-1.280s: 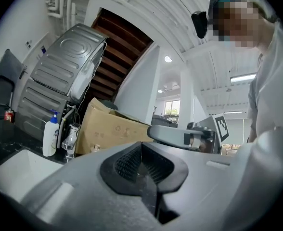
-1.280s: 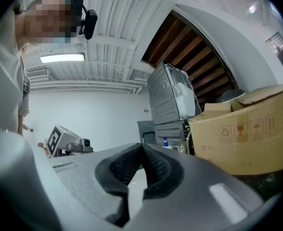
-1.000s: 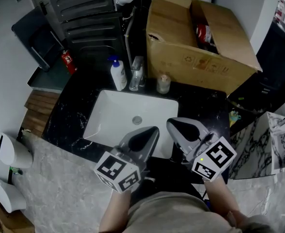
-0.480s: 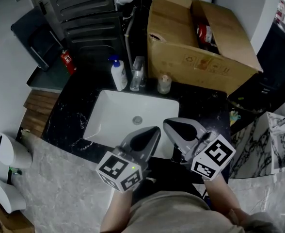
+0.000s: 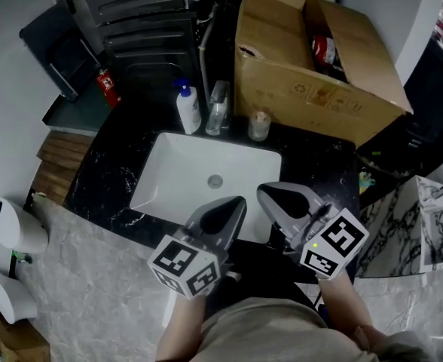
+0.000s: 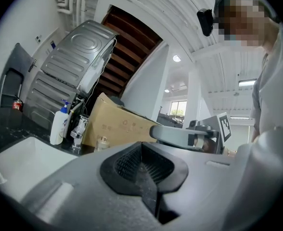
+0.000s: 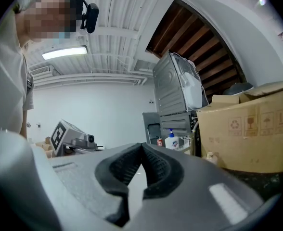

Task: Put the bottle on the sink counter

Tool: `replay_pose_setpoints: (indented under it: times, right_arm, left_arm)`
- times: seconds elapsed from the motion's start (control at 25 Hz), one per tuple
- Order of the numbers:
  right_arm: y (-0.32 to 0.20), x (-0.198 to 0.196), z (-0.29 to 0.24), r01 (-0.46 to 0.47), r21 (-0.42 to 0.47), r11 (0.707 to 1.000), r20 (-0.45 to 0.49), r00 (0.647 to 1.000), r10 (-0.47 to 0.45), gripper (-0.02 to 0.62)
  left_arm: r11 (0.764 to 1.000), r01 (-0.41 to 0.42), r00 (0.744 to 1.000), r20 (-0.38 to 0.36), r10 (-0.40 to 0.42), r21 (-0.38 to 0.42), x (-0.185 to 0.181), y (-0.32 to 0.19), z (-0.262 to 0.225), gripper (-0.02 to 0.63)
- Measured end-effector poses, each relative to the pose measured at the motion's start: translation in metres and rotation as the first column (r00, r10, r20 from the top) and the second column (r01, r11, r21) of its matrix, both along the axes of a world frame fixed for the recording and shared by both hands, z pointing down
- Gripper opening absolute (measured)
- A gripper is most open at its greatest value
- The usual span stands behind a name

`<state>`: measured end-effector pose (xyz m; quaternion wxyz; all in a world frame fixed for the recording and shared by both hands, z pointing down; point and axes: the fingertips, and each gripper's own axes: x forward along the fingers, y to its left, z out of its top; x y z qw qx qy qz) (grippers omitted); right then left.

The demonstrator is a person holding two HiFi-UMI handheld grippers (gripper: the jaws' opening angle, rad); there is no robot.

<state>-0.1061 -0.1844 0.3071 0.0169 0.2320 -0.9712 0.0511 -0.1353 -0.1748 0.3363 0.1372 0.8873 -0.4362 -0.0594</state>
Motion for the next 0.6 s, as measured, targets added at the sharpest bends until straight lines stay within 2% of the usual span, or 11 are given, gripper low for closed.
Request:
replay_pose_setpoints:
  times: [0.2,0.44,0.6]
  right_arm:
    - [0.008,-0.001,0.004,0.019,0.010,1.000,-0.022,1.000,-0.018,0.003]
    - [0.014,-0.003,0.008,0.043,-0.024,0.999,0.009,0.999,-0.043,0.003]
    - [0.017,-0.005,0.013,0.064,-0.021,0.998,-0.017,0.998,-0.064,0.003]
  left_arm:
    - [1.000,0.003,1.000,0.001,-0.003,-0.015,0.001,0.002,0.001,0.008]
    - [0.999,-0.020,1.000,0.021,0.020,-0.039,0.008,0.008,0.010,0.008]
    - [0.999,0.008,1.000,0.018,-0.008,-0.036,0.005,0.007,0.009,0.008]
